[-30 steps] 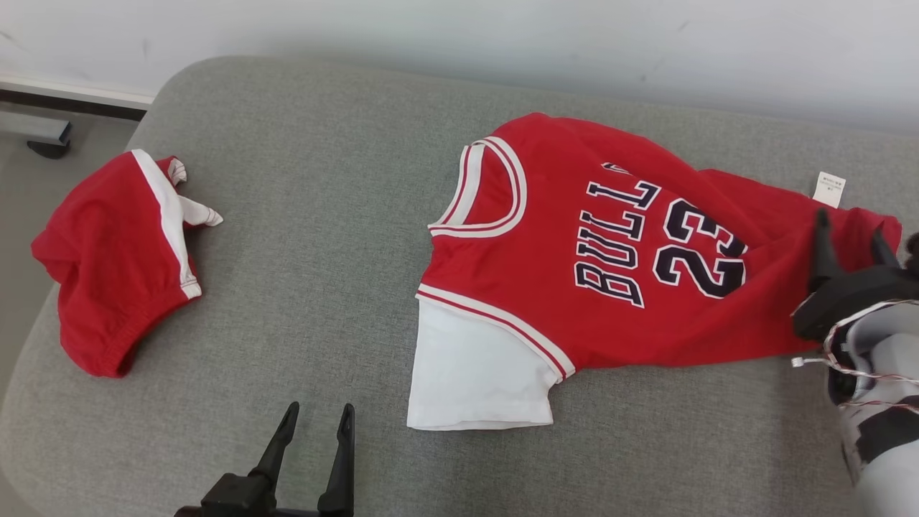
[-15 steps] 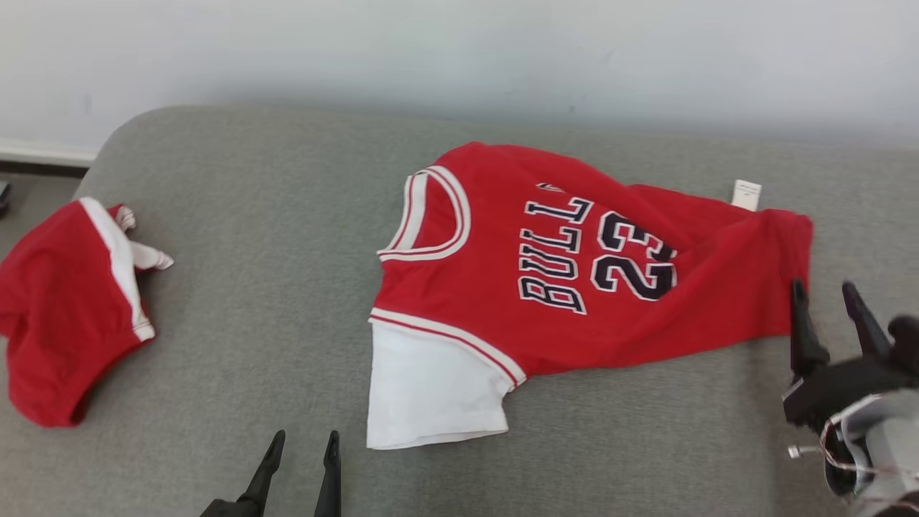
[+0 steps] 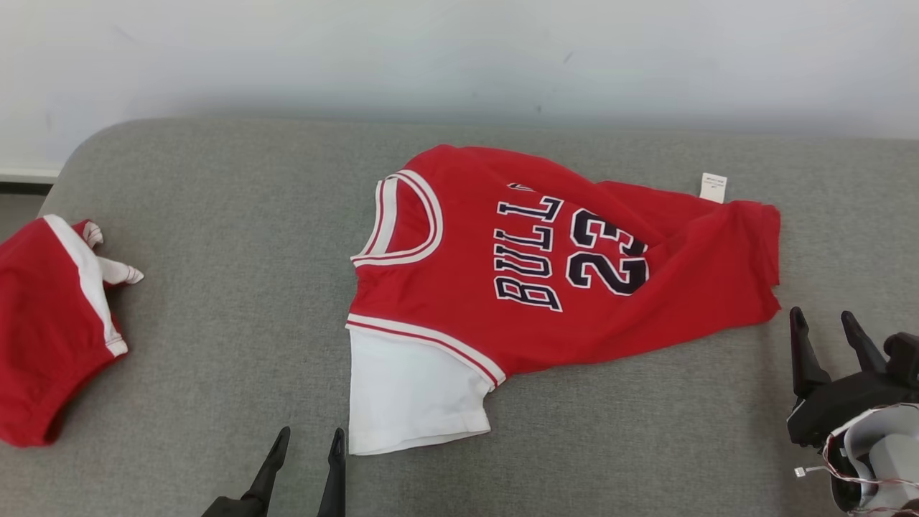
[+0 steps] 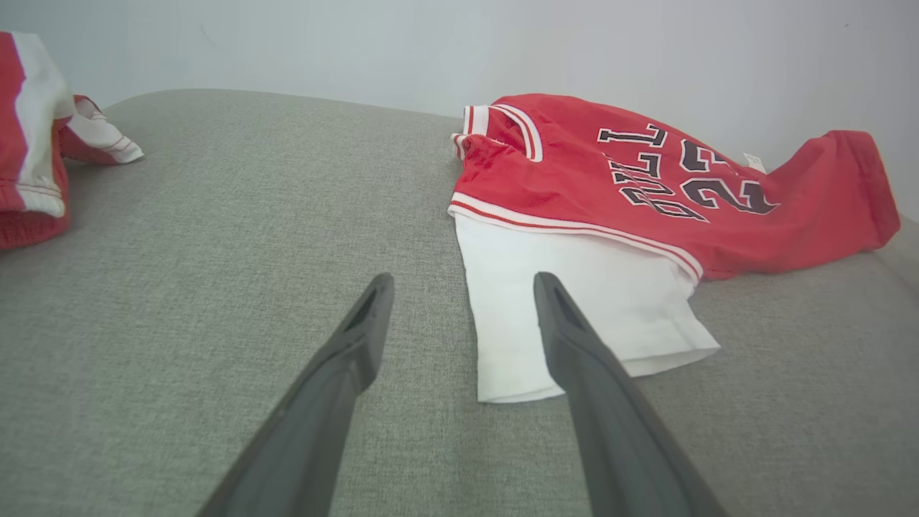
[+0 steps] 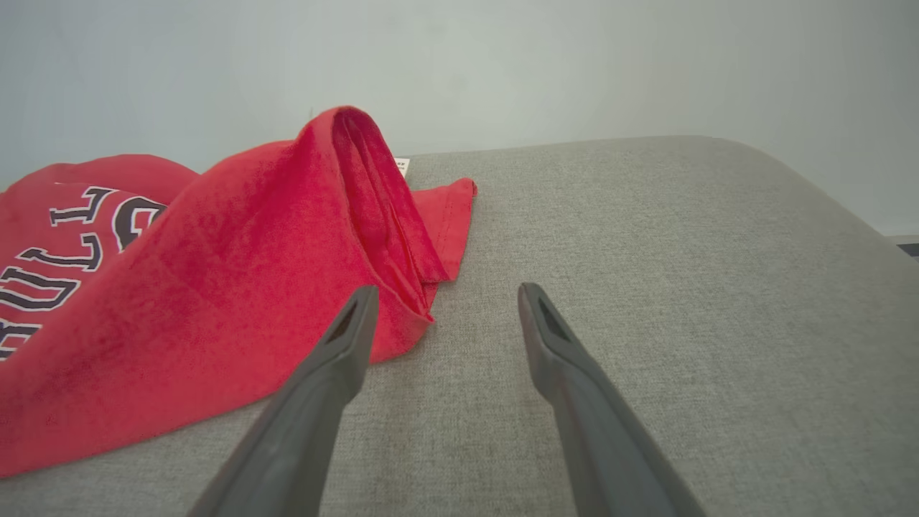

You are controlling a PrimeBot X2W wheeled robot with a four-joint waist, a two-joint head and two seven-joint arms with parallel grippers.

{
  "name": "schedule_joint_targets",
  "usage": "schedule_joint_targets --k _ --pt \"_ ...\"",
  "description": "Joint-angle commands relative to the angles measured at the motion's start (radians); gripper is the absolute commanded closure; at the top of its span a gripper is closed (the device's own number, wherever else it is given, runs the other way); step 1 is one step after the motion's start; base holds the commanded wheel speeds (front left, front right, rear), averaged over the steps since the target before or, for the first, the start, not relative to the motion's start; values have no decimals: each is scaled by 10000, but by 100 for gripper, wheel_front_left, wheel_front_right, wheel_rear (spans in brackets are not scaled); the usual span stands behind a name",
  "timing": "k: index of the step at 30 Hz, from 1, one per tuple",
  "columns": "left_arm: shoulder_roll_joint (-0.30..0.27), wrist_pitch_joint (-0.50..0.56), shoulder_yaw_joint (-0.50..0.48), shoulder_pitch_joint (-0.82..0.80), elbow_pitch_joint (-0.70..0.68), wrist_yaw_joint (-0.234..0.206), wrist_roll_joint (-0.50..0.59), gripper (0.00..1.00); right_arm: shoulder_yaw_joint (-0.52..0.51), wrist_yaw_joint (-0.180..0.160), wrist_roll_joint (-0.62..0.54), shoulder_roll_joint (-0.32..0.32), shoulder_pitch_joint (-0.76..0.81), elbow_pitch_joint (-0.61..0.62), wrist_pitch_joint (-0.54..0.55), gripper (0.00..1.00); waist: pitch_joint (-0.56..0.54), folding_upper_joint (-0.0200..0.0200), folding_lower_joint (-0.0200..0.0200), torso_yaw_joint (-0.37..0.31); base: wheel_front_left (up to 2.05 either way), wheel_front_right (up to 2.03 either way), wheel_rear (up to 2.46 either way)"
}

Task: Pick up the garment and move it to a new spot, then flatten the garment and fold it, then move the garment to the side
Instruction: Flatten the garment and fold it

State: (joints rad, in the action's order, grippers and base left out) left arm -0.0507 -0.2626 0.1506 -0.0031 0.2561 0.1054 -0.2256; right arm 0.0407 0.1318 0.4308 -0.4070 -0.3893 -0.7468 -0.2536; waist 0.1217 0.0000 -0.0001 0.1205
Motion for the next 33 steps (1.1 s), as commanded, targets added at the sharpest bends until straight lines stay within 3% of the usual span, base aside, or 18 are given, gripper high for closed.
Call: schedule_joint_targets --k 1,9,10,11,13,21,33 --pt "7 -33 -12 -52 -22 13 71 0 55 -23 -16 49 -127 -128 39 0 139 0 1 139 0 0 0" --pt "7 -33 -28 -267 -12 62 155 0 298 -23 13 271 -1134 -1711 32 0 561 0 1 633 0 0 0" --pt "7 -33 -41 -292 -12 65 146 0 303 -23 73 293 -1251 -1937 36 5 588 0 1 675 0 0 0" --pt "7 -33 -48 -315 -12 66 138 0 304 -23 107 298 -1343 -2178 73 60 613 0 1 713 0 0 0" --pt "9 -33 -47 -331 -1 72 129 0 363 -23 148 333 -1500 -2522 53 100 624 0 1 769 0 0 0" --pt "7 -33 -80 3 52 18 88 0 810 -23 498 540 -1243 -2154 -110 100 273 0 1 497 0 0 0" --pt "6 -33 14 253 114 56 98 0 567 -23 1524 1083 1702 1722 210 100 -325 0 1 -269 0 0 0"
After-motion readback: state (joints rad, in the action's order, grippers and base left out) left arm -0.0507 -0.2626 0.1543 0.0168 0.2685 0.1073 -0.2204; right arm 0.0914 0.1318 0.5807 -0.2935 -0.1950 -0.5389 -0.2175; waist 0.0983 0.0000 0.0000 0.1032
